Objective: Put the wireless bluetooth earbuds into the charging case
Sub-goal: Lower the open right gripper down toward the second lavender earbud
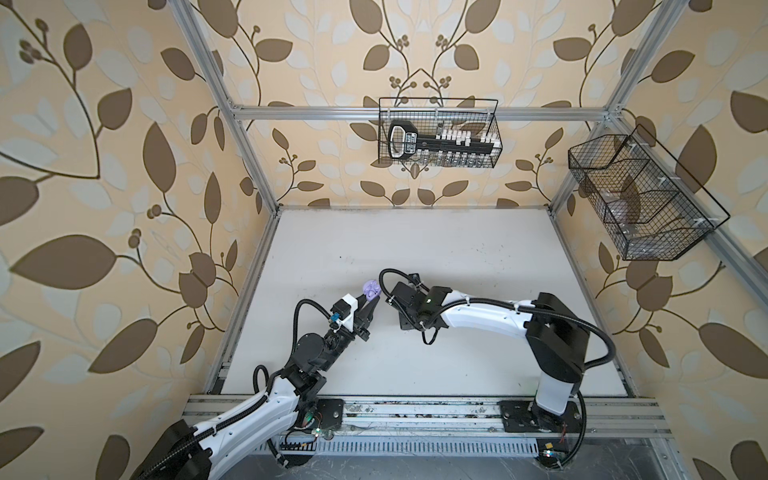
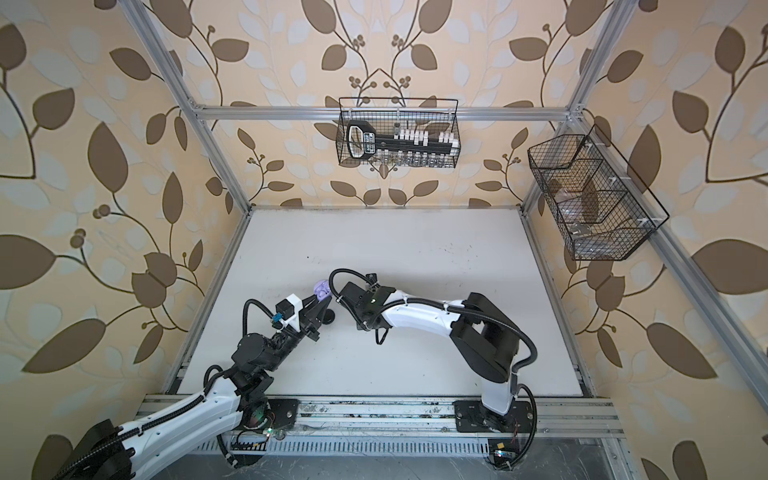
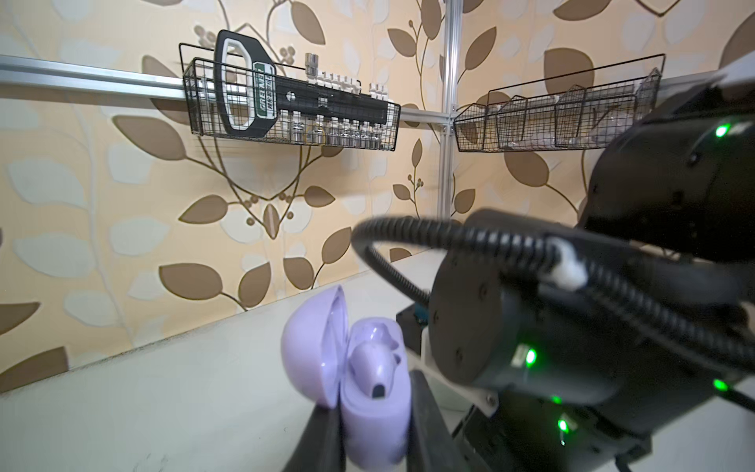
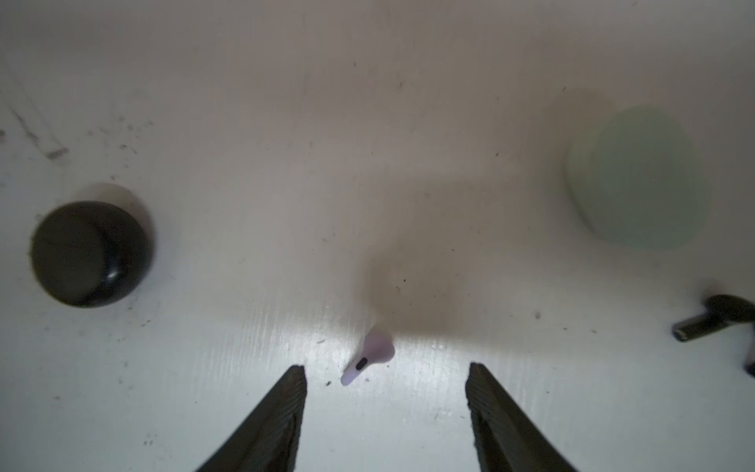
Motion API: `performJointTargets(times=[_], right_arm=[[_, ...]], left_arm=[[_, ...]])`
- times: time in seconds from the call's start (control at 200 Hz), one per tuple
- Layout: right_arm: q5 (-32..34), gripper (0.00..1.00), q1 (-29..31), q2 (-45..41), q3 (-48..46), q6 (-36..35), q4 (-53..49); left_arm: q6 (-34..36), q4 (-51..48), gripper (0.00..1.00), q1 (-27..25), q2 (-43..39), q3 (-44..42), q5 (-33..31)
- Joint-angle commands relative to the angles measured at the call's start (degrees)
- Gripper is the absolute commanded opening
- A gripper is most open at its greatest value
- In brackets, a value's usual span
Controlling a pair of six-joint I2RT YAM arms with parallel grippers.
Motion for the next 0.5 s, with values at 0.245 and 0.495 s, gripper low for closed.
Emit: performJointTargets(times=[0.245,0.495], right_arm=[[0.1,0.57,0.6,3.9,3.0,1.1,-0.8],[-0.4,0.46,0.3,6.3,3.7,0.9,-0.9]], left_arm=[[-3.5,-1.5,0.0,-0.4,-0.6,0.0,-16.2],[-3.3,-3.7,0.0,-0.4,-0.7,0.9,-16.7]])
